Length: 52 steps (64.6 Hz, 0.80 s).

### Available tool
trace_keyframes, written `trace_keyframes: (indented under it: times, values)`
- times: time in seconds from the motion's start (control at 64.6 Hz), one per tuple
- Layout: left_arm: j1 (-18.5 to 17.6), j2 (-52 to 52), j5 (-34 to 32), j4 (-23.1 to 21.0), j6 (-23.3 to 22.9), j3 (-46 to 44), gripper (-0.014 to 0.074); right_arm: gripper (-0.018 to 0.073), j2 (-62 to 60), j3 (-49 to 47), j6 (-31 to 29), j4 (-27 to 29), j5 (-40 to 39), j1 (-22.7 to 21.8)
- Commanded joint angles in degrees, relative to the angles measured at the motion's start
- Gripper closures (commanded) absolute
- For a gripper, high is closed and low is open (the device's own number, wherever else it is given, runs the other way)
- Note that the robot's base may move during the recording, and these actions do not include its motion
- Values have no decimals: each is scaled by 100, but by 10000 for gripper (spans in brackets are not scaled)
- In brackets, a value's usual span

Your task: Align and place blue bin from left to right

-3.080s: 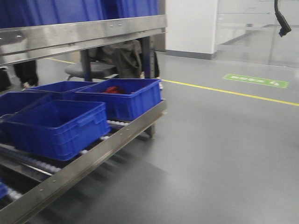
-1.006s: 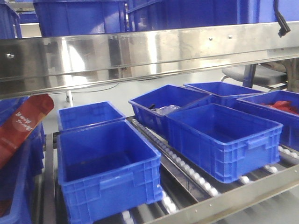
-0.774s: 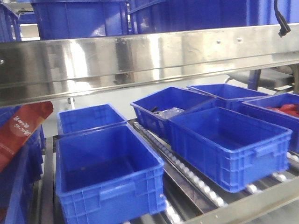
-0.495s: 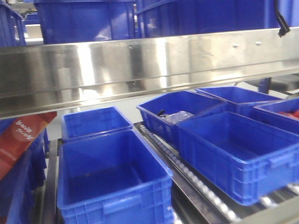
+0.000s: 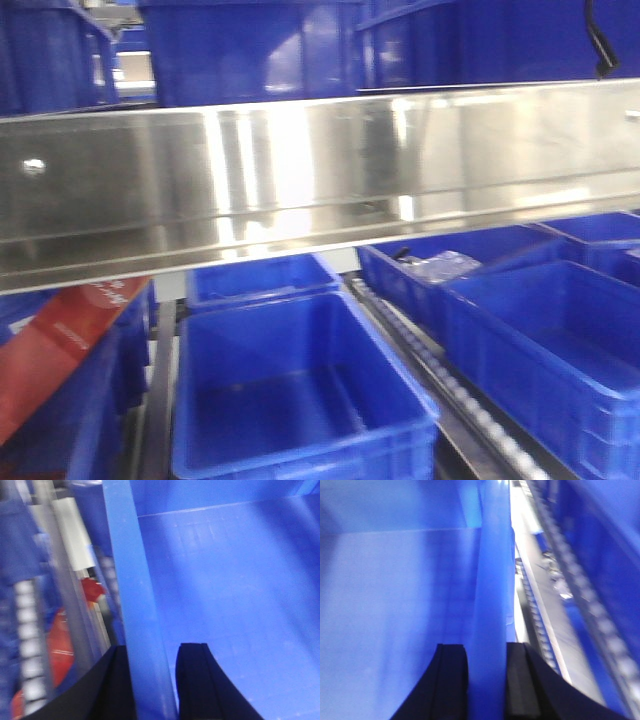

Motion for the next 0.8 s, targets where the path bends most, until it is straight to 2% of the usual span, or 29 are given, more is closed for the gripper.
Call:
trace_keyframes:
  times: [0.0,0.789]
  values:
    - [-16,-128,-302,132,95,-96,613,637,-130,-116,-134,-263,-737,-21]
    - [-16,-128,-302,132,95,-96,613,637,-130,-116,-134,-263,-737,-21]
